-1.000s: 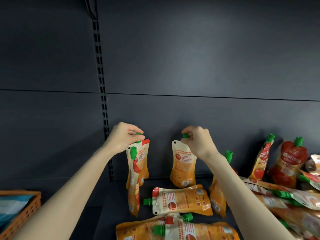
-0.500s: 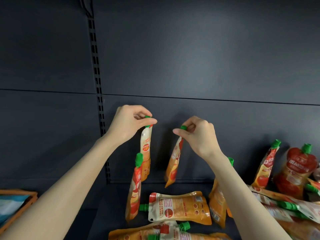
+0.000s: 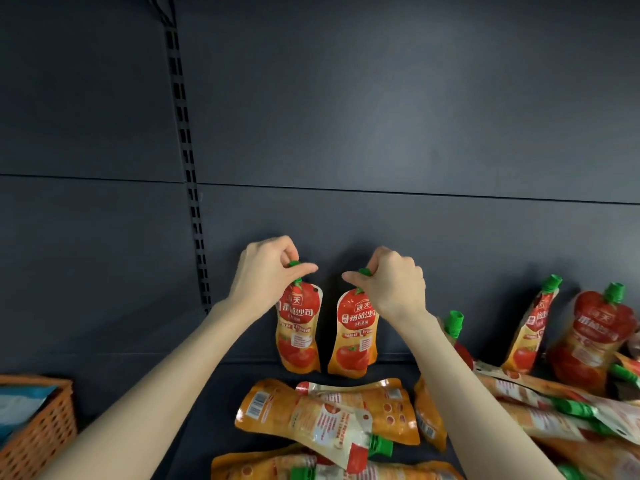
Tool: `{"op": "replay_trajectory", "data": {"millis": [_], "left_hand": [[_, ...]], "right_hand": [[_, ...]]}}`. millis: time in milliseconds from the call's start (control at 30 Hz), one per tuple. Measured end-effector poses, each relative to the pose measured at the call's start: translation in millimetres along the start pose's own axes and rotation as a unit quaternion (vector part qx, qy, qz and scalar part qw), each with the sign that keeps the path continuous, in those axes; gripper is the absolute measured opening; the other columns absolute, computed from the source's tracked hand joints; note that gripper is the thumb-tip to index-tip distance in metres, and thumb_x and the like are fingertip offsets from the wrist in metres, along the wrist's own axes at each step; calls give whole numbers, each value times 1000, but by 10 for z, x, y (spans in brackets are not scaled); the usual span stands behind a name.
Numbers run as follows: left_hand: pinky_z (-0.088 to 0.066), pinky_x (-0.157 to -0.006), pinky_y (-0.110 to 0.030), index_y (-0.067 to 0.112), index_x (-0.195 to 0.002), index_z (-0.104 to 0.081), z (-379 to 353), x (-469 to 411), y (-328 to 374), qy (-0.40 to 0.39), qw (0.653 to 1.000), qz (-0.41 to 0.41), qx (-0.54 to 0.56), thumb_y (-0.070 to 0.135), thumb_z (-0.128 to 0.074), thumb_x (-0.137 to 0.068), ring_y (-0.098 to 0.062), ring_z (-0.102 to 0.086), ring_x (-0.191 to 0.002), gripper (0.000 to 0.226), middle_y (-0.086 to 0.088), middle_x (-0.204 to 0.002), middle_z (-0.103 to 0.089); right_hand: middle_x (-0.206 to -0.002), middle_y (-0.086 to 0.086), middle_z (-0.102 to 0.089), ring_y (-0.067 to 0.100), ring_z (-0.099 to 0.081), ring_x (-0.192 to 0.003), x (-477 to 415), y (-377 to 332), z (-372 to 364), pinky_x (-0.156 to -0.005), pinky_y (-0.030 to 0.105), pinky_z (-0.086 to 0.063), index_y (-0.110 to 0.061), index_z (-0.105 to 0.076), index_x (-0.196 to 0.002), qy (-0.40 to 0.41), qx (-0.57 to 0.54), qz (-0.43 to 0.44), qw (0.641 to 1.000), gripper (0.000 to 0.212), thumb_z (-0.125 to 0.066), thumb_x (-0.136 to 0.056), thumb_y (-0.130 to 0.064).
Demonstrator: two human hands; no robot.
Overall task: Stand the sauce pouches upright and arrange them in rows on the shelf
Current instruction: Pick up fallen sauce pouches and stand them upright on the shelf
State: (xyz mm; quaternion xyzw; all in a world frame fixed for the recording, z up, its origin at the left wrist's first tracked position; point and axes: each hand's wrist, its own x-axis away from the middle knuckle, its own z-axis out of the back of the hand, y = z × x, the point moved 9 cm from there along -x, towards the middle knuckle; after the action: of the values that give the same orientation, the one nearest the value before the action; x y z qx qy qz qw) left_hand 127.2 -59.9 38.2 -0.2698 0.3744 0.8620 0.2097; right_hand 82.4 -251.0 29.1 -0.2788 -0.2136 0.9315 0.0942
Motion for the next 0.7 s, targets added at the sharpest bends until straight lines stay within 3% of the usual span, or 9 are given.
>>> {"op": "replay_trajectory", "data": {"millis": [200, 300, 433, 567, 700], "left_hand": [[-46, -59, -31, 10, -74, -56, -123, 158, -115, 41, 999, -28, -4, 39, -71, -77, -14, -50, -64, 33, 1, -72, -53], [-49, -69, -33, 14, -86, -54, -224, 232, -183, 5, 999, -35, 23, 40, -62, -84, -15, -56, -79, 27, 2, -83, -58], [-56, -75, -31, 18, -112, -53, -386, 316, -366, -93, 989, 38, 106, 34, -56, -89, -14, -62, -98, 28, 0, -106, -66], [-56, -73, -29, 14, -114, -53, -409, 317, -386, -111, 986, 50, 114, 32, -55, -90, -15, -63, -99, 30, -2, -110, -66], [-54, -68, -23, 14, -117, -50, -408, 357, -404, -107, 987, 54, 111, 31, -52, -92, -14, -62, -97, 31, 0, -108, -63]], "right_hand": [[-97, 9, -63, 28, -61, -90, 78, 2, -116, -72, 36, -51, -8, -55, -99, 1, -13, 18, 1000, 42, -60, -85, -47], [-102, 9, -64, 27, -62, -95, 116, 73, -228, -77, 41, -55, -10, -52, -111, -46, -56, 10, 997, 42, -54, -89, -46], [-108, 9, -65, 28, -61, -100, 125, 87, -297, -79, 41, -55, -14, -54, -119, -83, -57, 27, 995, 38, -50, -93, -40], [-103, 9, -68, 26, -64, -93, 100, 79, -264, -73, 33, -53, -12, -59, -116, -51, -58, 20, 997, 40, -54, -91, -42], [-100, 8, -69, 26, -65, -91, 118, 65, -246, -75, 36, -54, -11, -60, -115, -22, -49, 17, 998, 44, -54, -89, -47]]}}
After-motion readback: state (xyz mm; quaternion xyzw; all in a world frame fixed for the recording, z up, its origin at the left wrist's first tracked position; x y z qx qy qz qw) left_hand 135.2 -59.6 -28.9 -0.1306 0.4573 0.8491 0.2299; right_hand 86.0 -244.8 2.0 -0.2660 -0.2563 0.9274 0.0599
